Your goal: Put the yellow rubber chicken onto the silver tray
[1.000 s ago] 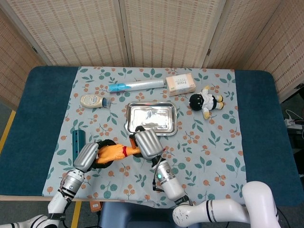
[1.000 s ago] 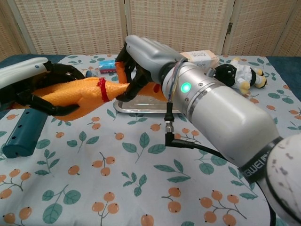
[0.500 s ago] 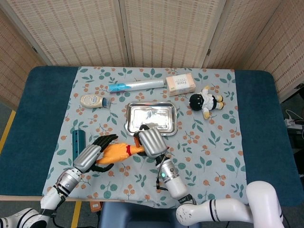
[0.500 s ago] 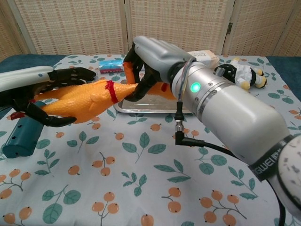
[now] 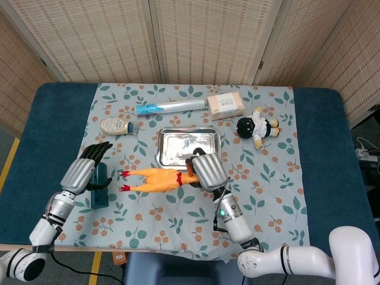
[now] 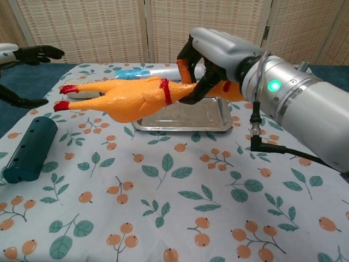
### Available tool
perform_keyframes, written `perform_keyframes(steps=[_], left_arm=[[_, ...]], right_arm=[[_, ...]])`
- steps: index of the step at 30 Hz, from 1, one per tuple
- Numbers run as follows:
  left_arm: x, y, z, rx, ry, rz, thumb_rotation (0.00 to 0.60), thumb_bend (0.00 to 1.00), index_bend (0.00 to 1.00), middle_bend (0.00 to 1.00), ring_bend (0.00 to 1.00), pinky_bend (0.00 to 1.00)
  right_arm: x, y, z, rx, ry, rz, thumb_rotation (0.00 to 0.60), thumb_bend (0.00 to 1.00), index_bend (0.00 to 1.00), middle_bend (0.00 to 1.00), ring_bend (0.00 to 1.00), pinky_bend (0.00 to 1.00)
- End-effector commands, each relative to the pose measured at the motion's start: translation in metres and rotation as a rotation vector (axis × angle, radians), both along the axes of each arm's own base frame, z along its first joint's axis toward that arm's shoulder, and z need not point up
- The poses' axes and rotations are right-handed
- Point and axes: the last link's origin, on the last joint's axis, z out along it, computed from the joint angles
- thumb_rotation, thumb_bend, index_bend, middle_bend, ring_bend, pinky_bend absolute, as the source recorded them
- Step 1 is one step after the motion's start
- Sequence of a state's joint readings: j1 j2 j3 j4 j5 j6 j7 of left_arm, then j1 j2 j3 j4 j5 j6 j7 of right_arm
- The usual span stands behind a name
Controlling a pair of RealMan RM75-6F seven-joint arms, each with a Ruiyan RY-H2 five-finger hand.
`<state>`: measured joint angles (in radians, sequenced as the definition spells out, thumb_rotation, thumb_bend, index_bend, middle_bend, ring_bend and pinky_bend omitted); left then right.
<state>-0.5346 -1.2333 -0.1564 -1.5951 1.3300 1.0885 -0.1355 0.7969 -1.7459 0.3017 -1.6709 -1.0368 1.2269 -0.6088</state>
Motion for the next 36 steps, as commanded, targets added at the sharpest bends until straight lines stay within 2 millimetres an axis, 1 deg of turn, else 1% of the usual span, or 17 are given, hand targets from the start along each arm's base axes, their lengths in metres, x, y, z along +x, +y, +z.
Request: perform_keyframes(steps=[1, 4, 8, 10, 15, 20, 22, 24, 27, 28, 29, 30, 31, 32, 33, 35, 36], left_arm=[[-0.015, -0.001, 0.02, 0.04, -0.017, 0.046, 0.6, 0.32, 0.0, 0.0, 0.0, 0.0], [-0.022, -0.014, 0.027, 0.028, -0.057, 0.054, 0.6, 0.32, 0.0, 0.0, 0.0, 0.0], [-0.029, -0.03, 0.022, -0.013, -0.054, 0.031, 0.6, 0.32, 0.0, 0.0, 0.0, 0.0], [-0.031, -0.034, 0.02, -0.027, -0.049, 0.026, 0.6, 0.32, 0.0, 0.0, 0.0, 0.0], [-0.033, -0.037, 0.015, -0.056, -0.032, 0.017, 0.6, 0.33, 0.0, 0.0, 0.0, 0.0], [-0.037, -0.033, 0.013, -0.069, -0.019, 0.029, 0.6, 0.33, 0.0, 0.0, 0.0, 0.0], [-0.04, -0.031, 0.011, -0.077, -0.014, 0.042, 0.6, 0.33, 0.0, 0.0, 0.0, 0.0], [-0.043, -0.029, 0.01, -0.09, -0.011, 0.057, 0.6, 0.33, 0.0, 0.0, 0.0, 0.0], [-0.045, -0.028, 0.009, -0.098, -0.011, 0.068, 0.6, 0.33, 0.0, 0.0, 0.0, 0.0], [-0.046, -0.027, 0.009, -0.1, -0.01, 0.071, 0.6, 0.34, 0.0, 0.0, 0.0, 0.0], [-0.046, -0.026, 0.008, -0.102, -0.011, 0.074, 0.6, 0.34, 0.0, 0.0, 0.0, 0.0], [-0.046, -0.026, 0.008, -0.103, -0.012, 0.075, 0.6, 0.34, 0.0, 0.0, 0.0, 0.0], [-0.046, -0.026, 0.008, -0.104, -0.012, 0.076, 0.6, 0.34, 0.0, 0.0, 0.0, 0.0], [-0.046, -0.026, 0.008, -0.105, -0.013, 0.076, 0.6, 0.34, 0.0, 0.0, 0.0, 0.0], [-0.046, -0.026, 0.008, -0.106, -0.013, 0.075, 0.6, 0.34, 0.0, 0.0, 0.0, 0.0], [-0.045, -0.026, 0.008, -0.11, -0.013, 0.075, 0.6, 0.34, 0.0, 0.0, 0.0, 0.0], [-0.045, -0.026, 0.008, -0.112, -0.013, 0.076, 0.6, 0.34, 0.0, 0.0, 0.0, 0.0]], right_arm=[[-0.017, -0.015, 0.001, -0.024, 0.021, -0.049, 0.6, 0.32, 0.99, 0.66, 0.85, 1.0], [-0.028, -0.032, -0.001, -0.057, 0.031, -0.08, 0.6, 0.32, 0.99, 0.66, 0.85, 1.0], [-0.039, -0.056, -0.015, -0.089, 0.032, -0.128, 0.6, 0.32, 0.99, 0.66, 0.85, 1.0], [-0.041, -0.065, -0.024, -0.099, 0.034, -0.145, 0.6, 0.32, 0.99, 0.66, 0.85, 1.0], [-0.046, -0.08, -0.051, -0.12, 0.048, -0.159, 0.6, 0.32, 0.99, 0.66, 0.84, 1.0], [-0.05, -0.09, -0.065, -0.152, 0.042, -0.17, 0.6, 0.32, 0.99, 0.66, 0.82, 1.0], [-0.052, -0.095, -0.071, -0.151, 0.037, -0.184, 0.6, 0.32, 0.99, 0.66, 0.8, 1.0], [-0.053, -0.098, -0.076, -0.129, 0.02, -0.201, 0.6, 0.32, 0.97, 0.66, 0.76, 1.0], [-0.056, -0.101, -0.081, -0.115, 0.011, -0.206, 0.6, 0.32, 0.88, 0.65, 0.67, 0.96], [-0.058, -0.101, -0.082, -0.108, 0.01, -0.205, 0.6, 0.32, 0.83, 0.61, 0.62, 0.92], [-0.06, -0.102, -0.083, -0.097, 0.014, -0.207, 0.6, 0.32, 0.78, 0.57, 0.57, 0.87], [-0.063, -0.103, -0.084, -0.089, 0.02, -0.209, 0.6, 0.32, 0.7, 0.5, 0.5, 0.82], [-0.065, -0.104, -0.084, -0.079, 0.026, -0.21, 0.6, 0.32, 0.63, 0.44, 0.44, 0.77], [-0.067, -0.105, -0.084, -0.068, 0.033, -0.212, 0.6, 0.32, 0.53, 0.36, 0.36, 0.71], [-0.068, -0.105, -0.084, -0.061, 0.038, -0.212, 0.6, 0.32, 0.46, 0.31, 0.31, 0.67], [-0.072, -0.108, -0.081, -0.052, 0.056, -0.213, 0.6, 0.3, 0.28, 0.18, 0.19, 0.57], [-0.074, -0.109, -0.08, -0.044, 0.065, -0.214, 0.6, 0.29, 0.23, 0.14, 0.16, 0.54]])
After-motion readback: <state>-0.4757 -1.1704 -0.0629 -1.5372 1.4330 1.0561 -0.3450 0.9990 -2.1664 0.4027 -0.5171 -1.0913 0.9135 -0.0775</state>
